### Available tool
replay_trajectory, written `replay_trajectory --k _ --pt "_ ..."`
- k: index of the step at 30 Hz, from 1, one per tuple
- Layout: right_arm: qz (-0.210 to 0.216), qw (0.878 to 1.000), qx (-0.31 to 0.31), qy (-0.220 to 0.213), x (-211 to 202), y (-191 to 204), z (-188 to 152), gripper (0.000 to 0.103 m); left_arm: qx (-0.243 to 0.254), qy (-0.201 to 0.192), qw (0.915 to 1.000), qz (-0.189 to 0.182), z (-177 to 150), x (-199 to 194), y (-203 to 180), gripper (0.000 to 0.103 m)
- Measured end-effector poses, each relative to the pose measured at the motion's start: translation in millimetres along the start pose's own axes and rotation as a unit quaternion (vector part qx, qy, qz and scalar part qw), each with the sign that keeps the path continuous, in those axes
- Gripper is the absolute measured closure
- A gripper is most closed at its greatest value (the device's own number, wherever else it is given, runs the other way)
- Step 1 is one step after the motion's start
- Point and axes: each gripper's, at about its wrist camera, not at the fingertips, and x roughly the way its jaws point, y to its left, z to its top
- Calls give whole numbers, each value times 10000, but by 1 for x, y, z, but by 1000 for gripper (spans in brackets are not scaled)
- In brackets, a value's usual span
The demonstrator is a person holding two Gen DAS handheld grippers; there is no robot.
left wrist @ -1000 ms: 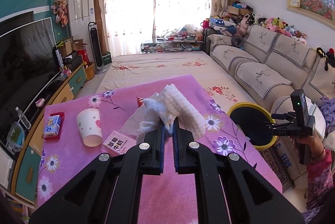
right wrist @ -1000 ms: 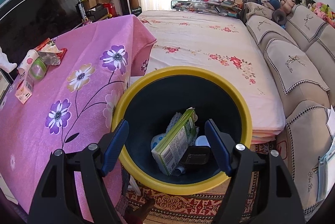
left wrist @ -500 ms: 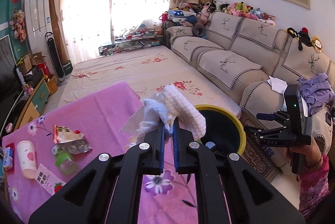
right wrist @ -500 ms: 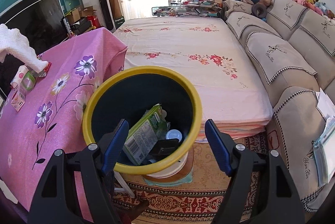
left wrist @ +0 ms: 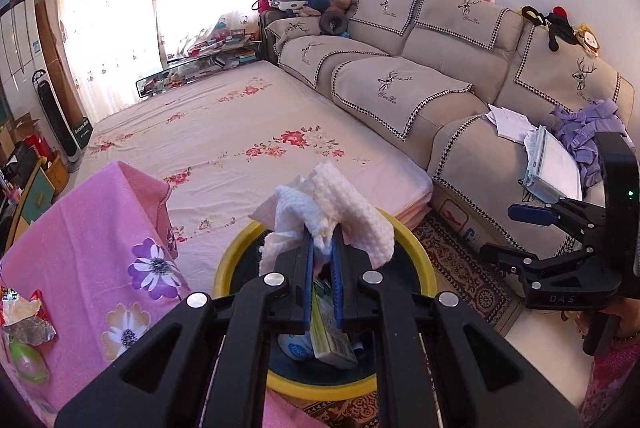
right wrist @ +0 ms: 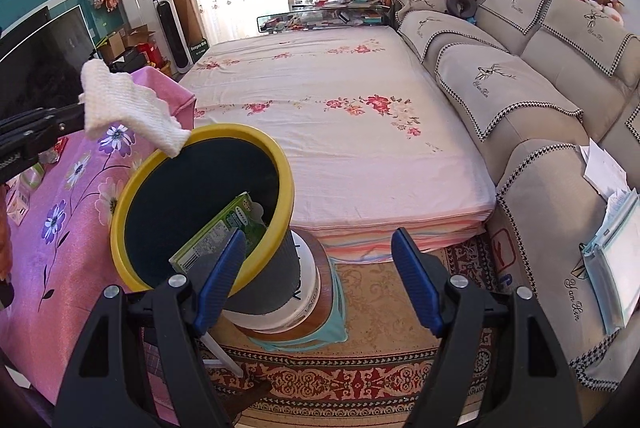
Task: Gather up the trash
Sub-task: 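Carry the white tissue over the bin and open the left gripper, then grasp the pink strawberry milk carton with the right gripper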
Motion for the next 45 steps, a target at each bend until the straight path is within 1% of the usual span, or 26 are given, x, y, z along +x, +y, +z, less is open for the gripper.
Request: replay_trajectory --k 1,3,5,7,9,11,14,18,20,25,29,32,34,37,38,41,45 --pt "-1 10000 10 5 0 -1 -1 32 -31 68 10000 -14 0 7 1 94" --pt "6 10000 33 12 1 -2 -2 32 -109 203 9997 -5 0 20 3 86" --pt "11 10000 31 28 2 -1 -2 32 -125 280 9995 28 -3 29 5 50" --pt "17 10000 24 42 3 0 -2 32 -76 250 9996 125 -6 30 5 42" --pt "31 10000 10 42 3 2 -1 32 -42 229 9997 121 -10 27 4 40" --pt "34 10000 -3 48 4 3 -1 32 -18 199 9997 132 -12 21 3 35" --pt "55 10000 -29 56 5 7 -1 32 -10 153 9998 134 -16 7 4 34" --pt "73 9999 -90 59 4 15 1 32 -116 45 9999 90 -25 -22 12 32" --pt "82 9999 -139 58 3 20 2 32 -172 -21 9998 92 -31 -39 18 29" --pt "200 9993 -310 41 3 42 8 31 -518 -140 9984 179 -56 -87 50 26" --pt "432 9972 -602 31 7 79 15 31 -926 -264 9944 429 -86 -133 90 23" --pt "662 9936 -912 36 11 116 21 31 -1194 -312 9890 813 -111 -168 122 19" --pt "840 9901 -1121 39 14 143 26 31 -1380 -339 9841 1066 -129 -190 144 19" --pt "1179 9825 -1442 57 16 188 31 31 -1688 -432 9738 1460 -155 -226 174 17" --pt "1302 9791 -1558 74 17 205 31 31 -1790 -463 9696 1605 -165 -239 183 15" --pt "1662 9668 -1935 170 20 253 30 31 -2045 -521 9560 2037 -197 -273 209 14" --pt "2107 9442 -2518 277 18 324 26 31 -2444 -584 9345 2520 -241 -314 241 12"
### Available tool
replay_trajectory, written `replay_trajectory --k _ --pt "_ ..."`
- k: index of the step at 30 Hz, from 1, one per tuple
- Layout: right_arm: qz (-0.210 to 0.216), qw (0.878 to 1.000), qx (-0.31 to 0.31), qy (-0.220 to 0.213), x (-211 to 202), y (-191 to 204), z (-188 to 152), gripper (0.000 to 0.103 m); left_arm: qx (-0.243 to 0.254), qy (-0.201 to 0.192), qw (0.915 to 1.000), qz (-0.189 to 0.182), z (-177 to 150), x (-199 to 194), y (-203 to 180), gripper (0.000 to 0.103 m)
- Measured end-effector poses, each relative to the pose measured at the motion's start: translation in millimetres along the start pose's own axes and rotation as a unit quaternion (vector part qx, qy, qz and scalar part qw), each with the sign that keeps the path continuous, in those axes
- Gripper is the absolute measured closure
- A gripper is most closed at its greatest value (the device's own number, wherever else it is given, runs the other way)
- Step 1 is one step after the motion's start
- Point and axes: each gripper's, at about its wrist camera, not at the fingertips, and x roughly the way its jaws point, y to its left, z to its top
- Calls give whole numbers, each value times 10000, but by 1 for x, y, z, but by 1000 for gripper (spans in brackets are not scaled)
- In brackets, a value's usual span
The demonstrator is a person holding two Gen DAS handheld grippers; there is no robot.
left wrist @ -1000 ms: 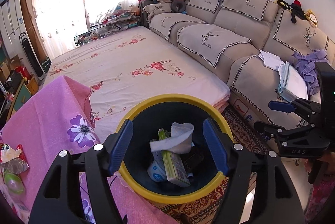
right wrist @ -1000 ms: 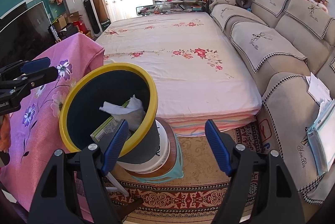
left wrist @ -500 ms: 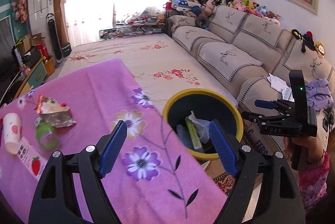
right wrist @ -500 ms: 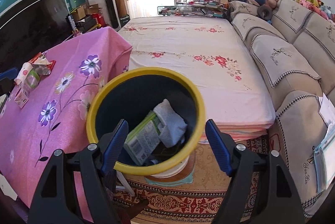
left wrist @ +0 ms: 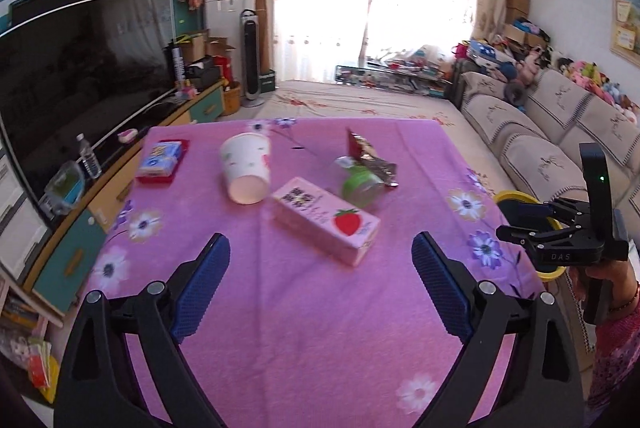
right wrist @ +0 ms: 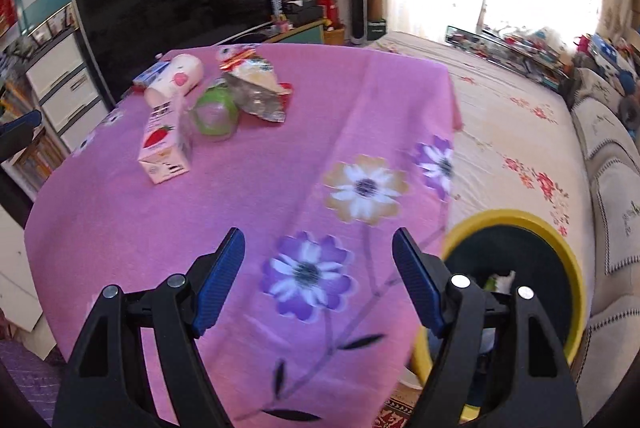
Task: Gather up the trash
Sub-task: 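Grasp the pink strawberry milk carton with the right gripper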
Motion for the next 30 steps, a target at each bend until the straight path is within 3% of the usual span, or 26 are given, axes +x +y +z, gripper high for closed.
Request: replay_trajectory --k 4,8,21,23,25,30 --pt "596 9968 -526 67 22 59 25 31 -422 -55 9985 343 -15 -14 51 11" --pt "903 9915 -925 141 46 103 46 31 -642 -50 9971 416 -27 -23 76 11" --pt "844 9889 -1077 573 111 145 76 31 -607 17 9980 196 -32 -15 72 11" --pt "792 9892 -1063 622 118 146 78 36 -605 39 9980 187 -31 -13 70 11" --pt "758 9890 -1065 697 122 146 78 54 -611 50 9980 177 -30 -11 71 11" --pt "790 9890 -1093 614 108 148 68 56 -589 66 9981 174 -30 -9 69 11"
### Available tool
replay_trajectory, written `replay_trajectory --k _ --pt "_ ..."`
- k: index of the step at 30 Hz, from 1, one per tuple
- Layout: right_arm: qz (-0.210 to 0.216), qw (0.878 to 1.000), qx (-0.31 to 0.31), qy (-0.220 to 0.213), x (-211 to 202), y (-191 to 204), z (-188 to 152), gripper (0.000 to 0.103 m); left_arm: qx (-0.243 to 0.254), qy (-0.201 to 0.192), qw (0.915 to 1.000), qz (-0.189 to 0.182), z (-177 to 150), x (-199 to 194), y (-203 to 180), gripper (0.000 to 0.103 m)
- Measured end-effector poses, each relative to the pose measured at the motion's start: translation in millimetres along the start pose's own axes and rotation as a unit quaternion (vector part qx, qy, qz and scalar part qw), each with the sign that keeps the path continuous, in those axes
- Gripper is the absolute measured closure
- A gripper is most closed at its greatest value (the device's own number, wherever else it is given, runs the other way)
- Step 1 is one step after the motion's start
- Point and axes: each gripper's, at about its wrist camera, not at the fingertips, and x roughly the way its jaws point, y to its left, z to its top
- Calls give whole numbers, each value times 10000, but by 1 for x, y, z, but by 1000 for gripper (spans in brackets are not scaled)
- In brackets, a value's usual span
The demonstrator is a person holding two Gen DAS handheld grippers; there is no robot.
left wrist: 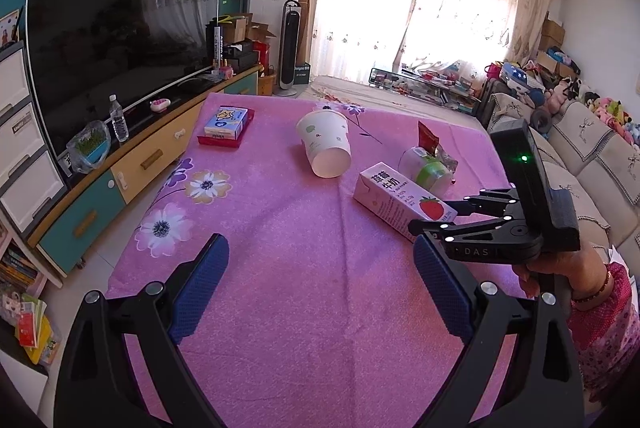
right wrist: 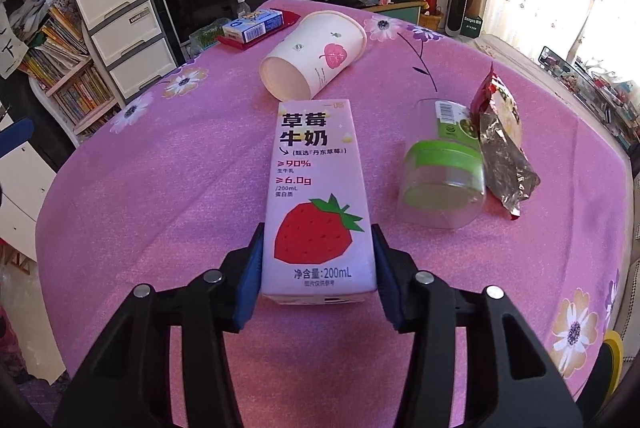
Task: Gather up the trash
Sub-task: 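Grasp the pink strawberry milk carton with the right gripper, then carry the pink milk carton over the bin and open the right gripper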
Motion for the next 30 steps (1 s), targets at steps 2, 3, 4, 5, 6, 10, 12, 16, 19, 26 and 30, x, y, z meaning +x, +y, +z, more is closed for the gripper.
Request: replay_trajectory --k 2,3,4,5,6,10,12,16,19,26,30 --pt "41 10000 -16 -58 -12 3 -8 56 19 9 10000 -5 1 2 -1 11" --pt "63 9999 -17 -93 -18 4 -12 56 22 9 10000 -14 0 2 -1 11" --pt "93 9999 -4 -134 -25 5 -16 56 26 11 10000 -28 0 3 -2 11" --pt "115 9998 9 -171 -31 7 -20 56 37 13 10000 -41 0 3 -3 11" --pt "127 9997 19 -213 -38 7 -25 56 54 15 10000 -47 1 3 -5 11" --pt "135 9989 146 -433 -66 4 -45 56 145 21 9999 -82 2 4 -12 11" --pt "108 9981 261 -554 -81 -2 -56 56 181 12 9998 -102 2 4 -17 11" --pt "-58 9956 569 -738 -106 -21 -81 56 283 2 9995 -125 3 3 -26 11" --pt "-332 9916 893 -870 -127 -44 -102 56 347 -5 9993 -130 3 3 -32 11" --pt "-1171 9697 1909 -974 -167 -118 -162 56 454 35 9987 -211 4 7 -47 11" --pt "-1699 9509 2422 -908 -181 -158 -195 56 551 73 9981 -261 4 11 -60 11"
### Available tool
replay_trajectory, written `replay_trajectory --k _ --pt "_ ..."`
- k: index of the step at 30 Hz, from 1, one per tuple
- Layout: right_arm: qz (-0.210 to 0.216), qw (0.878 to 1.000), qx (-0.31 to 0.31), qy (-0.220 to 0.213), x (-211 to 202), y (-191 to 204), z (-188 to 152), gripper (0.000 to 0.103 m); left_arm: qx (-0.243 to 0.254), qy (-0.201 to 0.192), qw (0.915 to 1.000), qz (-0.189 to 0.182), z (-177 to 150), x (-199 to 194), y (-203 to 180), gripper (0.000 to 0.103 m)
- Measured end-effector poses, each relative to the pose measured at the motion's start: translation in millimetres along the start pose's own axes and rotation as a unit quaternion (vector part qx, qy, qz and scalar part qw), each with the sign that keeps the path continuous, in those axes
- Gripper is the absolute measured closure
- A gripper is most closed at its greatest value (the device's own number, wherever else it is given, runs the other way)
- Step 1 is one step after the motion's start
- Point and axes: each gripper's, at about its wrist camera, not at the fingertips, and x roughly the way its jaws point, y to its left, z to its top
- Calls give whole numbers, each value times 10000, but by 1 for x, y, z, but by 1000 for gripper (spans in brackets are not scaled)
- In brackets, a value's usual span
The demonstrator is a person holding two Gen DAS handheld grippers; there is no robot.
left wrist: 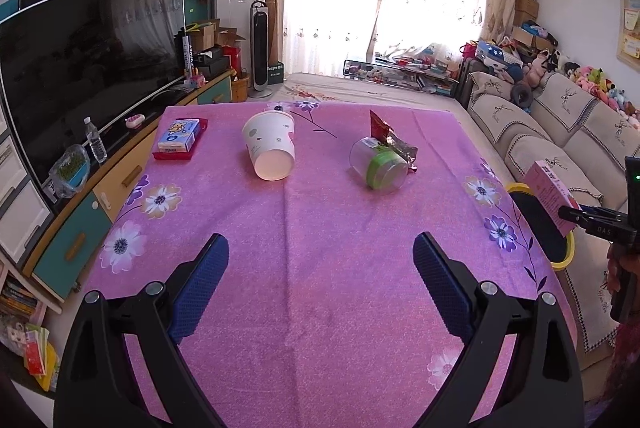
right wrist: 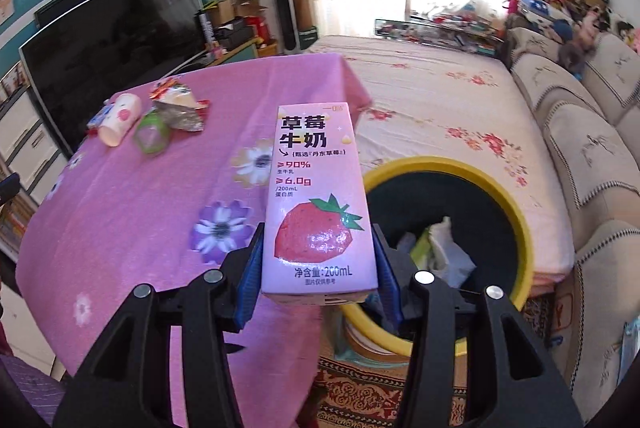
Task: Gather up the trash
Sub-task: 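Carry the pink milk carton over the bin and open the right gripper, then grasp the green-lidded clear jar with the left gripper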
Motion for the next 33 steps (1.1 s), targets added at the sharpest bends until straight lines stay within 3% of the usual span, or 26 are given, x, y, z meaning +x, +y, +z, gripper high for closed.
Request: replay_trajectory --k 4,13,16,24,29,33 --pt "-416 9986 318 51 7 -41 -4 56 94 27 9999 -61 3 4 -12 11" --pt "-755 9943 695 289 37 -85 -8 54 276 135 9995 -82 8 16 -29 11" --pt "-928 9921 801 249 42 -92 -8 41 287 185 9994 -97 10 22 -33 11" --pt "-822 9939 735 91 35 -79 -9 40 425 382 9983 -95 20 58 -52 11" --pt "-693 9949 732 42 33 -75 -7 39 391 515 9979 -33 33 98 -67 11" --pt "-634 9954 718 77 36 -73 -7 39 291 659 9972 -207 45 133 -83 11"
